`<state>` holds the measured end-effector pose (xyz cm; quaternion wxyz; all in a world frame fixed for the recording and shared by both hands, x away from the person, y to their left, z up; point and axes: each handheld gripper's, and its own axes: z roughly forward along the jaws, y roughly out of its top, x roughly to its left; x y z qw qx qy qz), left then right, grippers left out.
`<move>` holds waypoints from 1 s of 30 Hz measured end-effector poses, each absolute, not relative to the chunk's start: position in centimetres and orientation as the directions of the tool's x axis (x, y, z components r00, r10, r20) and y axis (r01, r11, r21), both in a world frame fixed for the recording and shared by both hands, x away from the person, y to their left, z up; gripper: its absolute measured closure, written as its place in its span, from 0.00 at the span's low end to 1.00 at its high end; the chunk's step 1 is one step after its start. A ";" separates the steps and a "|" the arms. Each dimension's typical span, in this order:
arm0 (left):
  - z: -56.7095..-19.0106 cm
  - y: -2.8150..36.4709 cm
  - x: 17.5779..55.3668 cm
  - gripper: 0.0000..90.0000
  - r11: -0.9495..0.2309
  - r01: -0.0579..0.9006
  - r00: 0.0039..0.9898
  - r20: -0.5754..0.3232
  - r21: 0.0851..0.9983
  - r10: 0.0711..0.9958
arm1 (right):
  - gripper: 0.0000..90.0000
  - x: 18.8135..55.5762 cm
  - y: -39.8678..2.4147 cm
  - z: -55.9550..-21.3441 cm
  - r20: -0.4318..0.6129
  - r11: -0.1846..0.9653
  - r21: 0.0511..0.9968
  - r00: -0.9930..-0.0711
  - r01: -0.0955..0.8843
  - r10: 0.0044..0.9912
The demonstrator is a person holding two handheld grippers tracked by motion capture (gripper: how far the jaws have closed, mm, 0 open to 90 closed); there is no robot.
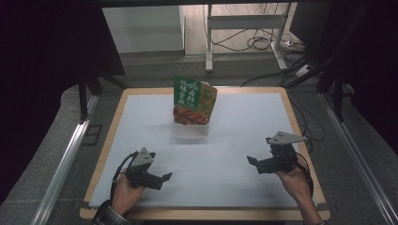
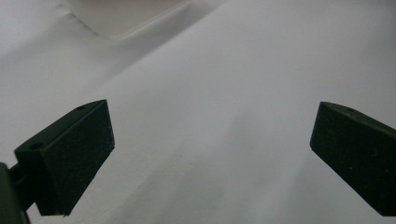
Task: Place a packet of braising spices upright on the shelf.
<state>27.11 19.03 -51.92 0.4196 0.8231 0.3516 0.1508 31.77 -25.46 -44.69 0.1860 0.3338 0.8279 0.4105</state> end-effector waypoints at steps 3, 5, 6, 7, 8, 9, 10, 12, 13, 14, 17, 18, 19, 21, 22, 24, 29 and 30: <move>-51.9 19.0 27.1 0.00 -0.402 0.453 0.707 -0.045 0.796 0.706 | 0.00 31.4 -26.0 -44.9 -0.029 0.433 0.805 -0.702 0.406 0.712; -51.9 19.0 27.1 0.00 -0.402 0.453 0.706 -0.045 0.796 0.707 | 0.00 31.0 -26.4 -45.1 -0.020 0.427 0.803 -0.697 0.416 0.717; -51.9 19.0 27.1 0.00 -0.402 0.453 0.706 -0.044 0.795 0.707 | 0.00 31.0 -26.4 -45.1 -0.020 0.427 0.803 -0.697 0.416 0.717; -51.9 19.0 27.1 0.00 -0.402 0.453 0.706 -0.044 0.795 0.707 | 0.00 30.9 -26.6 -45.2 -0.013 0.426 0.800 -0.697 0.423 0.717; -51.9 19.0 27.1 0.00 -0.403 0.454 0.705 -0.044 0.795 0.707 | 0.00 30.7 -26.7 -45.2 -0.010 0.425 0.798 -0.696 0.427 0.718; -51.9 19.0 27.1 0.00 -0.403 0.454 0.705 -0.044 0.795 0.708 | 0.00 30.6 -26.8 -45.3 -0.008 0.422 0.799 -0.693 0.429 0.721; -51.9 19.0 27.1 0.00 -0.403 0.454 0.705 -0.043 0.795 0.708 | 0.00 30.4 -26.9 -45.3 -0.008 0.418 0.802 -0.692 0.427 0.722; -51.9 19.0 27.1 0.00 -0.405 0.453 0.707 -0.043 0.794 0.706 | 0.00 30.2 -27.1 -45.4 -0.013 0.420 0.802 -0.691 0.424 0.723; -51.9 18.9 27.1 0.00 -0.408 0.452 0.708 -0.041 0.793 0.705 | 0.00 29.9 -27.3 -45.4 -0.025 0.423 0.804 -0.687 0.418 0.726; -51.9 18.9 27.1 0.00 -0.409 0.452 0.708 -0.040 0.792 0.705 | 0.00 29.8 -27.3 -45.4 -0.027 0.424 0.804 -0.687 0.416 0.726; -51.9 18.9 27.1 0.00 -0.410 0.453 0.708 -0.039 0.792 0.705 | 0.00 29.5 -27.5 -45.4 -0.040 0.427 0.807 -0.683 0.409 0.729; -51.9 18.9 27.1 0.00 -0.410 0.454 0.707 -0.040 0.791 0.706 | 0.00 29.2 -27.7 -45.5 -0.045 0.427 0.809 -0.681 0.404 0.731; -51.9 18.9 27.1 0.00 -0.410 0.454 0.707 -0.040 0.791 0.706 | 0.00 29.2 -27.7 -45.5 -0.045 0.427 0.809 -0.681 0.404 0.731; -51.9 18.9 27.1 0.00 -0.411 0.455 0.707 -0.039 0.790 0.706 | 0.00 28.9 -27.9 -45.5 -0.046 0.423 0.811 -0.677 0.404 0.734; -51.9 18.9 27.1 0.00 -0.412 0.456 0.707 -0.039 0.789 0.706 | 0.00 28.8 -28.0 -45.6 -0.044 0.421 0.812 -0.677 0.404 0.735; -51.9 18.9 27.1 0.00 -0.412 0.456 0.706 -0.040 0.789 0.707 | 0.00 28.6 -28.3 -45.7 -0.042 0.416 0.814 -0.674 0.405 0.738; -51.9 18.8 27.1 0.00 -0.413 0.457 0.707 -0.040 0.788 0.706 | 0.00 28.1 -28.9 -46.0 -0.047 0.409 0.819 -0.663 0.404 0.748; -51.9 18.8 27.1 0.00 -0.413 0.457 0.707 -0.040 0.788 0.706 | 0.00 28.1 -28.9 -46.0 -0.047 0.409 0.819 -0.663 0.404 0.748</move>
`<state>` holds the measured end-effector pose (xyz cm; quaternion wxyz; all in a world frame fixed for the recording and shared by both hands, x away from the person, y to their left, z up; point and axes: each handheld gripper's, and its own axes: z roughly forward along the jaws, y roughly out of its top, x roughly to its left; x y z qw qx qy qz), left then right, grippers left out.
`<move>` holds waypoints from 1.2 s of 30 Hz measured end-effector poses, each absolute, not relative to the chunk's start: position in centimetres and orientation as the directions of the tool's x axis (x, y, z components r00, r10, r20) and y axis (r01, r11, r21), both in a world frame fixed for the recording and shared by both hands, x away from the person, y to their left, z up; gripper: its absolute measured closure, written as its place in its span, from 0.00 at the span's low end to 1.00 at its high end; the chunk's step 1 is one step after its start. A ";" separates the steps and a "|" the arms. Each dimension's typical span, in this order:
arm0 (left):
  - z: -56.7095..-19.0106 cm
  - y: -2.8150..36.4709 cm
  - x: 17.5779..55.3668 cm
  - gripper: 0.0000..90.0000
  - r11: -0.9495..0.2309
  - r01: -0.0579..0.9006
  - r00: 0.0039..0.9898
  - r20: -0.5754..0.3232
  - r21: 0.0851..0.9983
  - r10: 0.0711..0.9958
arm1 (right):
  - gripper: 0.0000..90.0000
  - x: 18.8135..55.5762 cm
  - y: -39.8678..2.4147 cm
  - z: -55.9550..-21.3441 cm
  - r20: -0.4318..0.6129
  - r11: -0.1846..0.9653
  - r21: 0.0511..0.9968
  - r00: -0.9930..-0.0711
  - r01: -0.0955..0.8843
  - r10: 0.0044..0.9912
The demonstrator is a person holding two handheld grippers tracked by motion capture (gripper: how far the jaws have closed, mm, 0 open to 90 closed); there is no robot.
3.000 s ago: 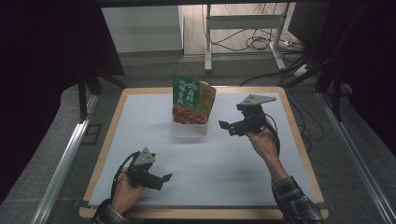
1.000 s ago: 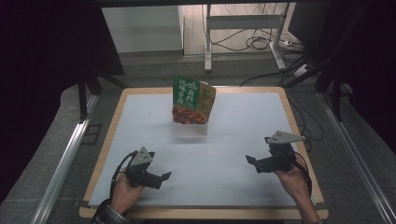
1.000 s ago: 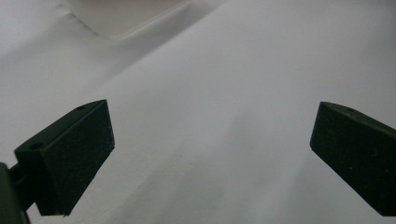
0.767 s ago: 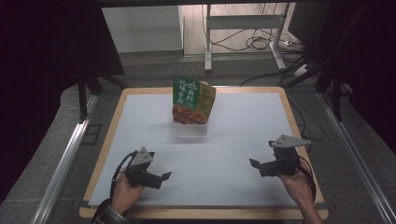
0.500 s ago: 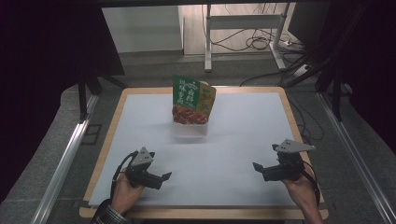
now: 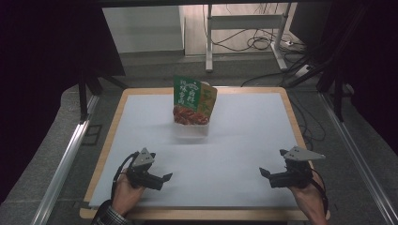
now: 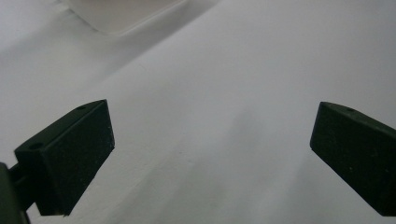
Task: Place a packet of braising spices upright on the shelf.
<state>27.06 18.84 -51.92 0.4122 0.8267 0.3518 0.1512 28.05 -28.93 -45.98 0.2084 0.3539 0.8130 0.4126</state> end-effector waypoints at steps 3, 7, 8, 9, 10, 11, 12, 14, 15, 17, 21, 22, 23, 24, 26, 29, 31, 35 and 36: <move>-51.9 18.8 27.1 0.00 -0.416 0.458 0.708 -0.039 0.786 0.705 | 0.00 27.8 -29.3 -46.2 -0.049 0.408 0.819 -0.658 0.405 0.752; -52.0 18.7 27.1 0.00 -0.418 0.459 0.708 -0.038 0.784 0.705 | 0.00 27.5 -29.7 -46.5 -0.044 0.400 0.818 -0.650 0.413 0.759; -52.0 18.7 27.1 0.00 -0.418 0.459 0.708 -0.038 0.784 0.705 | 0.00 27.4 -29.8 -46.5 -0.042 0.400 0.817 -0.648 0.416 0.760; -52.0 18.7 27.1 0.00 -0.419 0.459 0.709 -0.038 0.783 0.705 | 0.00 27.4 -30.0 -46.7 -0.041 0.397 0.818 -0.646 0.416 0.762; -52.0 18.7 27.1 0.00 -0.420 0.459 0.710 -0.039 0.782 0.704 | 0.00 27.3 -30.2 -46.9 -0.036 0.392 0.817 -0.642 0.422 0.766; -52.0 18.7 27.1 0.00 -0.420 0.459 0.710 -0.039 0.782 0.704 | 0.00 27.3 -30.2 -46.9 -0.036 0.392 0.817 -0.642 0.422 0.766; -52.0 18.7 27.1 0.00 -0.424 0.459 0.712 -0.037 0.781 0.702 | 0.00 27.2 -30.5 -47.2 -0.028 0.385 0.817 -0.636 0.430 0.771; -52.0 18.7 27.1 0.00 -0.425 0.459 0.712 -0.037 0.781 0.701 | 0.00 27.2 -30.6 -47.3 -0.023 0.381 0.816 -0.634 0.435 0.773; -52.0 18.7 27.1 0.00 -0.425 0.458 0.713 -0.038 0.780 0.700 | 0.00 27.2 -30.8 -47.5 -0.016 0.374 0.816 -0.630 0.440 0.776; -52.0 18.7 27.1 0.00 -0.426 0.458 0.714 -0.038 0.780 0.699 | 0.00 27.3 -31.1 -47.9 -0.003 0.367 0.811 -0.624 0.456 0.781; -52.0 18.6 27.1 0.00 -0.428 0.459 0.716 -0.039 0.779 0.697 | 0.00 27.6 -31.8 -48.7 -0.004 0.363 0.801 -0.601 0.477 0.799; -52.1 18.6 27.1 0.00 -0.432 0.459 0.718 -0.037 0.776 0.695 | 0.00 27.8 -32.0 -49.1 0.012 0.349 0.795 -0.588 0.496 0.809; -52.1 18.6 27.1 0.00 -0.433 0.459 0.718 -0.036 0.776 0.695 | 0.00 27.8 -32.0 -49.1 0.012 0.349 0.795 -0.588 0.496 0.809; -52.1 18.6 27.1 0.00 -0.435 0.459 0.718 -0.035 0.775 0.695 | 0.00 27.9 -32.1 -49.2 0.016 0.346 0.792 -0.584 0.502 0.812; -52.1 18.5 27.1 0.00 -0.435 0.459 0.719 -0.035 0.775 0.694 | 0.00 28.1 -32.3 -49.6 0.026 0.340 0.786 -0.577 0.516 0.816; -52.1 18.5 27.1 0.00 -0.437 0.460 0.719 -0.035 0.773 0.694 | 0.00 28.2 -32.3 -49.9 0.021 0.350 0.774 -0.574 0.527 0.819; -52.1 18.5 27.1 0.00 -0.438 0.460 0.719 -0.035 0.772 0.694 | 0.00 28.3 -32.3 -50.1 0.017 0.357 0.765 -0.571 0.536 0.821; -52.1 18.5 27.1 0.00 -0.439 0.459 0.719 -0.033 0.772 0.694 | 0.00 28.4 -32.3 -50.2 0.008 0.370 0.759 -0.576 0.535 0.817; -52.1 18.4 27.1 0.00 -0.440 0.460 0.719 -0.033 0.772 0.694 | 0.00 28.4 -32.3 -50.2 0.006 0.372 0.760 -0.578 0.533 0.816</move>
